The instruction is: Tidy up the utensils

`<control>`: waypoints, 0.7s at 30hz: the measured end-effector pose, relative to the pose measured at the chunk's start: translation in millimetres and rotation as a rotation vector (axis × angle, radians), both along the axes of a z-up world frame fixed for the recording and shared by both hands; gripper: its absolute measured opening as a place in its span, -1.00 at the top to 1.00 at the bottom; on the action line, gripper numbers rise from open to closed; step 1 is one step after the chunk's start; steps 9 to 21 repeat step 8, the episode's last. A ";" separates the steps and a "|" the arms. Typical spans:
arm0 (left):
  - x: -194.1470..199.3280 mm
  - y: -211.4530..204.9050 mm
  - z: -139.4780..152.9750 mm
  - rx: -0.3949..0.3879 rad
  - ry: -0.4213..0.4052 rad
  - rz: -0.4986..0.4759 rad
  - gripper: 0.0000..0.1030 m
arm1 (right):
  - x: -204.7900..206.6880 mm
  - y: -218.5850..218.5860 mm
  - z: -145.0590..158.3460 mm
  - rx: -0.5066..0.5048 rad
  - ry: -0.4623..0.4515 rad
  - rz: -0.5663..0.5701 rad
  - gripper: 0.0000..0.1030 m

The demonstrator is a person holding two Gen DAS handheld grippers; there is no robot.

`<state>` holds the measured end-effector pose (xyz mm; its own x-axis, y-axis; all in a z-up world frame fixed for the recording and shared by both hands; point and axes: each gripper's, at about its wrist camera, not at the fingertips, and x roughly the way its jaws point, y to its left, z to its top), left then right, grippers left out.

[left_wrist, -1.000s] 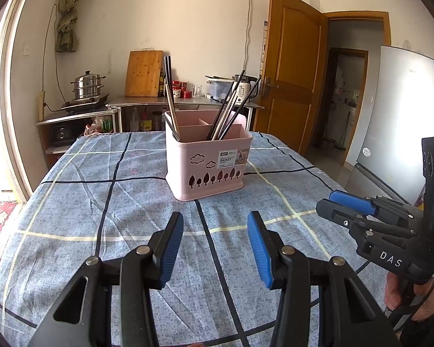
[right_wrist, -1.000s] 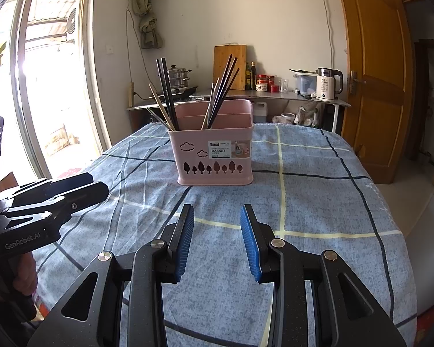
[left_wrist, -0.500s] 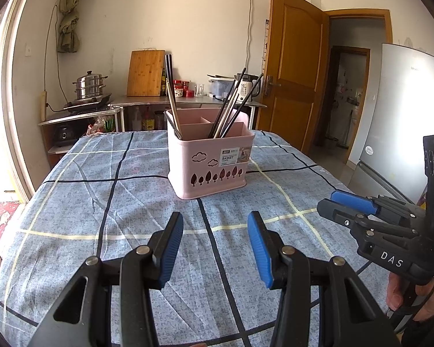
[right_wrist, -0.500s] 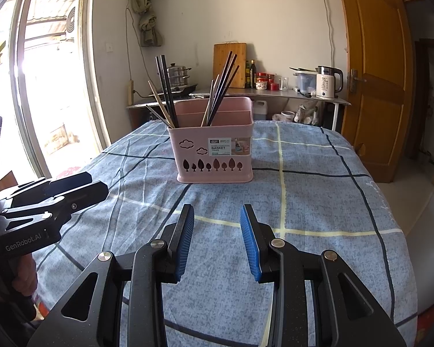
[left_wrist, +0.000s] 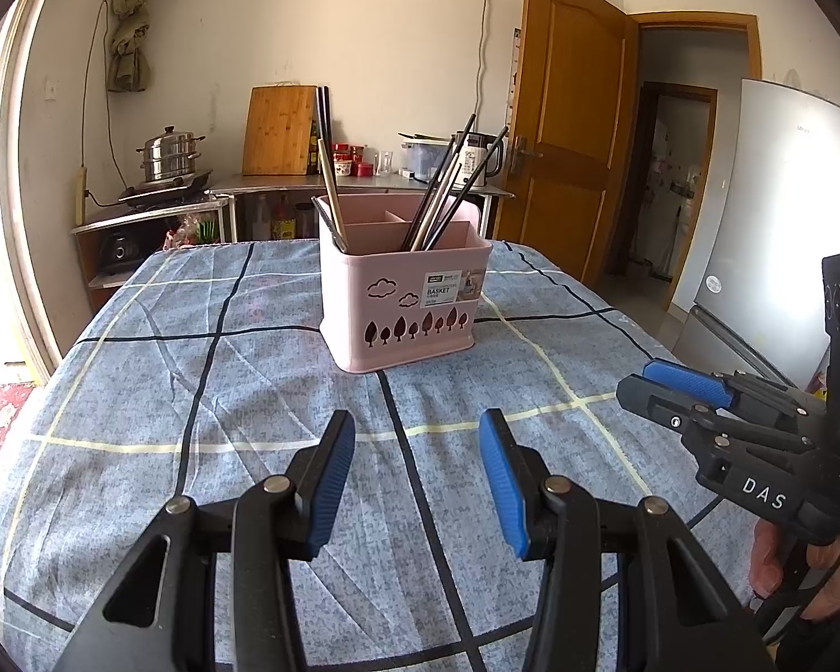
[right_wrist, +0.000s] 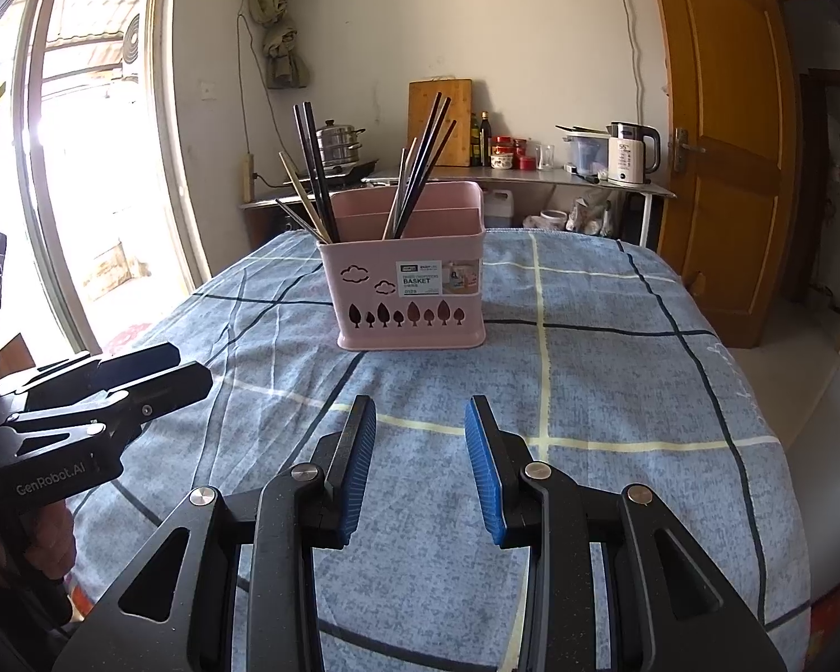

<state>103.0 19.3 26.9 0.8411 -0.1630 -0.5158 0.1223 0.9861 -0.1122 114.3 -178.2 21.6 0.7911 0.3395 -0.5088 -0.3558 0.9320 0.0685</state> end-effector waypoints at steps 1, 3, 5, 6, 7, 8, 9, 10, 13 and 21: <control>0.3 0.0 -0.6 -0.004 0.003 -0.003 0.06 | -0.1 -0.2 0.0 -0.001 0.000 0.000 0.33; 0.8 -0.4 -1.4 -0.005 0.007 -0.005 0.06 | 0.1 0.0 0.1 0.001 0.001 0.000 0.33; 0.7 -1.0 -2.0 -0.009 0.009 -0.008 0.06 | 1.0 0.2 -0.4 0.001 0.004 -0.001 0.33; 0.7 -1.2 -1.9 -0.009 0.011 -0.007 0.06 | 1.3 0.2 -0.7 0.001 0.005 -0.001 0.33; 0.8 -1.5 -2.2 -0.006 0.012 -0.004 0.06 | 1.3 0.0 -0.5 0.001 0.005 -0.001 0.33; 0.8 -1.5 -2.2 -0.004 0.012 -0.001 0.06 | 1.3 0.0 -0.5 0.001 0.005 -0.001 0.33; 0.8 -1.5 -2.2 -0.004 0.012 -0.001 0.06 | 1.3 0.0 -0.5 0.001 0.005 -0.001 0.33; 0.8 -1.5 -2.2 -0.004 0.012 -0.001 0.06 | 1.3 0.0 -0.5 0.001 0.005 -0.001 0.33; 0.8 -1.5 -2.2 -0.004 0.012 -0.001 0.06 | 1.3 0.0 -0.5 0.001 0.005 -0.001 0.33; 0.8 -1.5 -2.2 -0.004 0.012 -0.001 0.06 | 1.3 0.0 -0.5 0.001 0.005 -0.001 0.33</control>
